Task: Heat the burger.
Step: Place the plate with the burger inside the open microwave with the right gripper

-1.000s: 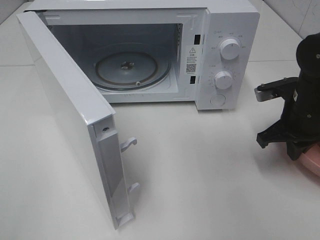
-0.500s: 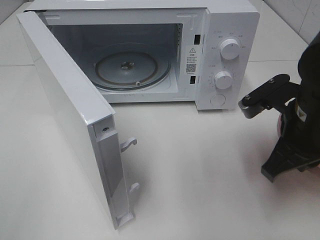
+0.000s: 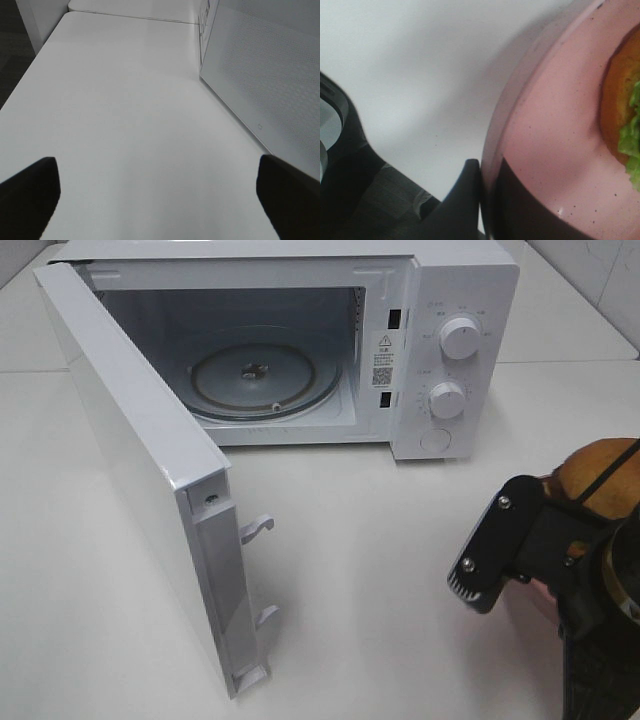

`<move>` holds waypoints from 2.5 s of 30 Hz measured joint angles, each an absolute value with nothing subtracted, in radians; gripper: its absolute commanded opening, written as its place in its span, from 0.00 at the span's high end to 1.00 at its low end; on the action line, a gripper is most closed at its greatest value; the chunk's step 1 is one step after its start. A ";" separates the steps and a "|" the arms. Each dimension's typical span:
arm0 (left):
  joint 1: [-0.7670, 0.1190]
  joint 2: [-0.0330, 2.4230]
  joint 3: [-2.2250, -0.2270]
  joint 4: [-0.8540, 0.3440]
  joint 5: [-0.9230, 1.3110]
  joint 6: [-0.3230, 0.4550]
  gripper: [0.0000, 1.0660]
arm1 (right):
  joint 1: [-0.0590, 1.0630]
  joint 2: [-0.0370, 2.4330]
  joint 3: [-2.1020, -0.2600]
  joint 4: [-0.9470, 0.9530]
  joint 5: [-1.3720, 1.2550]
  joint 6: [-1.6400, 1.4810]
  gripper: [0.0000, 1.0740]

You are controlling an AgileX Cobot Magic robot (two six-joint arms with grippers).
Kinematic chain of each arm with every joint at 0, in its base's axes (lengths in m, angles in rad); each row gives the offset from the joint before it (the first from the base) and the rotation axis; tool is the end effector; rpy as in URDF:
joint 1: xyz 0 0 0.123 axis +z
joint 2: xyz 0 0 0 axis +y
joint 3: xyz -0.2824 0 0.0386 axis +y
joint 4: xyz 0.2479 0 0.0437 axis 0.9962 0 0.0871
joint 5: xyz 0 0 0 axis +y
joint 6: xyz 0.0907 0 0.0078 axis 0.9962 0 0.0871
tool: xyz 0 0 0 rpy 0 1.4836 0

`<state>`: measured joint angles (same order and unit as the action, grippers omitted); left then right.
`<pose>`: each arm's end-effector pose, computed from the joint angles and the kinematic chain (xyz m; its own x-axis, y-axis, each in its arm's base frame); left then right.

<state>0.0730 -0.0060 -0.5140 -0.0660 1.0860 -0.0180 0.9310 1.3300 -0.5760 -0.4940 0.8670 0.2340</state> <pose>-0.0082 -0.0059 0.2791 -0.4571 -0.0822 -0.8856 -0.0435 0.9966 -0.0701 0.1394 0.1321 0.1842 -0.5175 -0.8533 -0.0632 -0.7827 0.5019 -0.3680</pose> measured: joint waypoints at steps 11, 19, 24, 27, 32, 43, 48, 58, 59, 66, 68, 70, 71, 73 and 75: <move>0.073 -0.006 -0.514 -0.066 1.086 -0.018 0.06 | 0.989 1.328 -0.573 -0.551 0.744 -0.178 1.00; 0.073 -0.006 -0.514 -0.066 1.086 -0.018 0.06 | 0.989 1.329 -0.571 -0.603 0.643 -0.397 1.00; 0.073 -0.006 -0.514 -0.066 1.086 -0.018 0.06 | 0.989 1.333 -0.571 -0.611 0.552 -0.516 1.00; 0.073 -0.006 -0.514 -0.066 1.086 -0.018 0.06 | 0.974 1.356 -0.573 -0.611 0.497 -0.578 1.00; 0.073 -0.006 -0.514 -0.066 1.086 -0.018 0.06 | 0.913 1.417 -0.607 -0.611 0.444 -0.642 1.00; 0.073 -0.006 -0.514 -0.066 1.086 -0.018 0.06 | 0.865 1.557 -0.680 -0.619 0.353 -0.695 1.00; 0.073 -0.006 -0.514 -0.066 1.086 -0.018 0.06 | 0.852 1.595 -0.703 -0.572 0.340 -0.737 1.00; 0.073 -0.006 -0.514 -0.066 1.086 -0.018 0.06 | 0.791 1.665 -0.812 -0.374 0.341 -0.944 1.00; 0.073 -0.006 -0.514 -0.066 1.086 -0.018 0.06 | 0.787 1.675 -0.821 -0.357 0.341 -0.968 1.00; 0.073 -0.006 -0.514 -0.066 1.086 -0.018 0.06 | 0.743 1.731 -0.892 -0.256 0.391 -1.099 1.00; 0.073 -0.006 -0.514 -0.066 1.086 -0.018 0.06 | 0.738 1.734 -0.898 -0.249 0.396 -1.108 1.00; 0.073 -0.006 -0.514 -0.066 1.086 -0.018 0.06 | 0.716 1.744 -0.932 -0.227 0.413 -1.129 1.00; 0.073 -0.006 -0.514 -0.066 1.086 -0.018 0.06 | 0.716 1.744 -0.932 -0.227 0.413 -1.129 1.00; 0.073 -0.006 -0.514 -0.066 1.086 -0.018 0.06 | 0.714 1.744 -0.938 -0.226 0.413 -1.129 1.00; 0.073 -0.006 -0.514 -0.066 1.086 -0.018 0.06 | 0.709 1.753 -0.964 -0.217 0.429 -1.139 1.00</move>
<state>0.0730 -0.0060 -0.5140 -0.0660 1.0860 -0.0180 0.7090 1.7530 -0.9640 -0.2170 0.4290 -1.1390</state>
